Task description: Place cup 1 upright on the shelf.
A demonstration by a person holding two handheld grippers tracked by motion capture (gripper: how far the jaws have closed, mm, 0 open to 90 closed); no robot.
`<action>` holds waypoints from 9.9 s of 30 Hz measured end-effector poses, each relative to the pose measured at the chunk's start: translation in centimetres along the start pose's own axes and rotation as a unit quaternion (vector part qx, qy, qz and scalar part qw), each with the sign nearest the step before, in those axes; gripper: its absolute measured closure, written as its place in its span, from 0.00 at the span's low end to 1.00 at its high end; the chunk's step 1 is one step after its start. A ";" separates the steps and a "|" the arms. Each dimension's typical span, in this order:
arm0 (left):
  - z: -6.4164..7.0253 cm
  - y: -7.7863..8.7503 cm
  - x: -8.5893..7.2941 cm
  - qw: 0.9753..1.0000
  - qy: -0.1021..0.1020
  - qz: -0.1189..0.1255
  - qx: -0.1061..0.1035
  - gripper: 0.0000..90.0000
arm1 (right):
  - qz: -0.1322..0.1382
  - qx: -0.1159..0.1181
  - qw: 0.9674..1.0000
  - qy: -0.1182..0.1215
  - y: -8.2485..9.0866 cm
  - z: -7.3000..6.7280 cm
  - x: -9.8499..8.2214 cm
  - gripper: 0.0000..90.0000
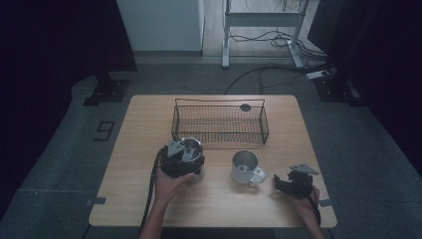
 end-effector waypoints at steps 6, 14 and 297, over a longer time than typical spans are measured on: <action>0.0 0.0 0.0 1.000 -0.013 -0.003 0.004 0.02 | 0.000 0.000 1.000 0.000 0.0 0.0 0.0 0.16; 0.3 0.1 0.2 0.999 -0.024 -0.026 0.004 0.03 | 0.000 0.000 1.000 0.000 0.0 0.0 0.0 0.16; -9.2 -9.3 11.6 0.998 0.025 -0.002 0.065 0.00 | 0.002 0.009 1.000 0.009 -0.3 -0.3 0.3 0.15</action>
Point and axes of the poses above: each handheld gripper's, and its own axes: y roughly backward along the jaws, x roughly out of its top, z roughly to its right, the point moved 7 cm from there along -y, roughly forward along the jaws, and after that the axes turned 13 degrees about -x, right-handed, at the moved point
